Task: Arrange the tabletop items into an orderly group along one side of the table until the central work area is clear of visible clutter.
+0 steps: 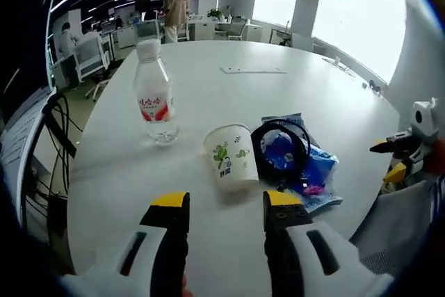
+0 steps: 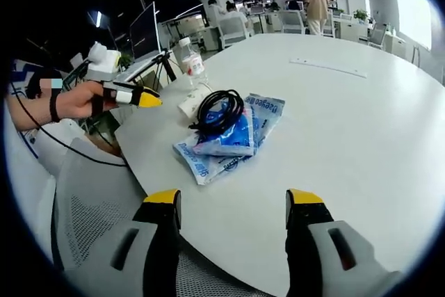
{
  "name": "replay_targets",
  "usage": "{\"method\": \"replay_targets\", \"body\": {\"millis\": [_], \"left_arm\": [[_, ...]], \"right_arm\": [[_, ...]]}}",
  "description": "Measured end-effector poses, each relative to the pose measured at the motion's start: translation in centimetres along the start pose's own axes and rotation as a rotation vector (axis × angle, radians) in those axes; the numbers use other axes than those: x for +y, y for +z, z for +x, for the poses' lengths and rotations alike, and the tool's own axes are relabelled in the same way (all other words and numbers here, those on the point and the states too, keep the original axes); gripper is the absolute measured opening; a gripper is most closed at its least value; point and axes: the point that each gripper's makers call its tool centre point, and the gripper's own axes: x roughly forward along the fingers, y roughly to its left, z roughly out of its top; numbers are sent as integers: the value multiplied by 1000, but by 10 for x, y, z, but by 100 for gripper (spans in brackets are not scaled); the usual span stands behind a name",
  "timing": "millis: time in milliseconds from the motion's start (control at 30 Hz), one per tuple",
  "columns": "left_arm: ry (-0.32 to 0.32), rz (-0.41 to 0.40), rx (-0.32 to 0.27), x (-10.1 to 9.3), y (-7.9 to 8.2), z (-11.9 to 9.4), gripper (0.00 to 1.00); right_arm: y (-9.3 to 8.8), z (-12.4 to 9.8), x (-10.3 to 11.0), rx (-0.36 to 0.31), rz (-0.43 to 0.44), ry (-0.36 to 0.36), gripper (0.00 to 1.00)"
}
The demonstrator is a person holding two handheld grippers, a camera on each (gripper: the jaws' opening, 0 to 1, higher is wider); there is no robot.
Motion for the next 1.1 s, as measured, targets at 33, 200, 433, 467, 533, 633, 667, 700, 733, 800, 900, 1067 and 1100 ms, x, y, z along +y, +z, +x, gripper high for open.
{"method": "replay_targets", "body": {"millis": [33, 200, 433, 467, 533, 633, 667, 700, 733, 800, 900, 1067, 1100], "left_arm": [[-1, -2, 0, 0, 0, 1, 42], [-5, -5, 4, 1, 5, 6, 41], [-9, -24, 2, 4, 11, 13, 41], [-11, -26, 3, 4, 12, 15, 41], [-14, -28, 6, 3, 13, 16, 41], [-22, -35, 25, 2, 12, 22, 41], [-24, -40, 23, 3, 13, 24, 41], [-26, -46, 25, 2, 14, 26, 40], [-28, -48, 28, 2, 14, 27, 40], [-32, -51, 32, 1, 15, 31, 41], [-39, -53, 36, -1, 17, 36, 40], [-46, -53, 50, -3, 18, 44, 40], [-46, -54, 52, -3, 18, 45, 40]], "right_arm": [[0, -1, 0, 2, 0, -1, 60], [-1, -1, 0, 2, 7, -5, 60], [-2, 0, 2, 10, 4, -1, 60], [-2, 0, 2, 10, 4, -1, 60], [-1, 0, 3, 11, 3, -1, 60], [1, 0, 3, 11, 0, -1, 60], [1, 0, 2, 11, 0, -2, 60], [1, -1, 2, 11, 1, -3, 60], [1, -1, 2, 11, 3, -4, 60], [2, -1, 1, 10, 6, -6, 59], [1, -1, 1, 14, 5, -7, 60], [-2, -2, 1, 19, 9, -8, 59], [-2, -2, 1, 20, 10, -8, 59]]}}
